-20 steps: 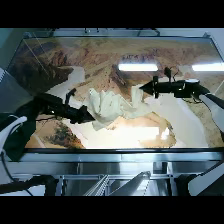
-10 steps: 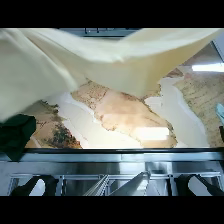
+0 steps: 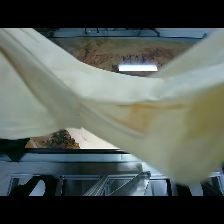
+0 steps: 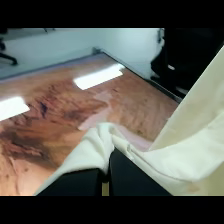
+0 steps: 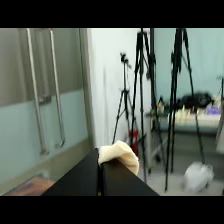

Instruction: Fold the shirts.

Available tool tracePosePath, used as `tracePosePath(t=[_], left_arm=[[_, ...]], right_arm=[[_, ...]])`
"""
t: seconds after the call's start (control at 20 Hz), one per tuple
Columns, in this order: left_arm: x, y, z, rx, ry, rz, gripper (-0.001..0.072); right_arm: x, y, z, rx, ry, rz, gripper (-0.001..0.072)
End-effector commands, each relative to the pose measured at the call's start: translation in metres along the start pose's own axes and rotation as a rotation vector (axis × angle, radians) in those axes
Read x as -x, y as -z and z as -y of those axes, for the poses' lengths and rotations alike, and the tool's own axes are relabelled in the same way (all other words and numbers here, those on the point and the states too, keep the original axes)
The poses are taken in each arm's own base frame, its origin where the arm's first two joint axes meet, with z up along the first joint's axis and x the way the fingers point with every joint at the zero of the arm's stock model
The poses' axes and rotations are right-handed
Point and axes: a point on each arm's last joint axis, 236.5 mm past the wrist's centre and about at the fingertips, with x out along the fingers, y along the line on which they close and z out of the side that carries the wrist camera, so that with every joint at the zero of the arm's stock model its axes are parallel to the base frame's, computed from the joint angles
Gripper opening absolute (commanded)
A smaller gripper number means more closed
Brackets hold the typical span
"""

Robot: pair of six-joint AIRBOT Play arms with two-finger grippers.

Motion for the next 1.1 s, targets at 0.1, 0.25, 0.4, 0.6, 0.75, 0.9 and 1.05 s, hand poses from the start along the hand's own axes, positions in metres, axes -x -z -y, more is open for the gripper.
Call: tracePosePath(t=[0.1, 0.25, 0.4, 0.6, 0.75, 0.9, 1.05], left_arm=[[-0.119, 0.141, -0.117, 0.382, 0.068, -0.408, 0.0020], [-0.176, 0.250, -0.196, 0.645, 0.048, -0.553, 0.0023], [-0.206, 0.347, -0.253, 0.904, 0.029, -0.669, 0.0290], [-0.213, 0.331, -0.289, 1.048, 0.200, -0.606, 0.0717], [-0.195, 0.288, -0.315, 0.941, 0.150, -0.525, 0.0717], [-0.175, 0.278, -0.297, 0.927, 0.164, -0.538, 0.0717], [-0.157, 0.325, -0.273, 0.958, 0.095, -0.665, 0.0717]], right_arm=[[-0.059, 0.202, 0.095, -0.455, -0.058, -0.419, 0.0019], [-0.088, 0.382, 0.142, -0.677, 0.056, -0.671, 0.0020], [-0.095, 0.506, 0.177, -0.903, 0.173, -0.748, 0.0262], [-0.090, 0.498, 0.198, -1.014, 0.081, -0.738, 0.0286], [-0.068, 0.453, 0.213, -0.989, 0.076, -0.728, 0.0285], [-0.024, 0.456, 0.232, -0.949, 0.198, -0.865, 0.0285], [0.004, 0.475, 0.230, -0.957, 0.229, -0.961, 0.0281]])
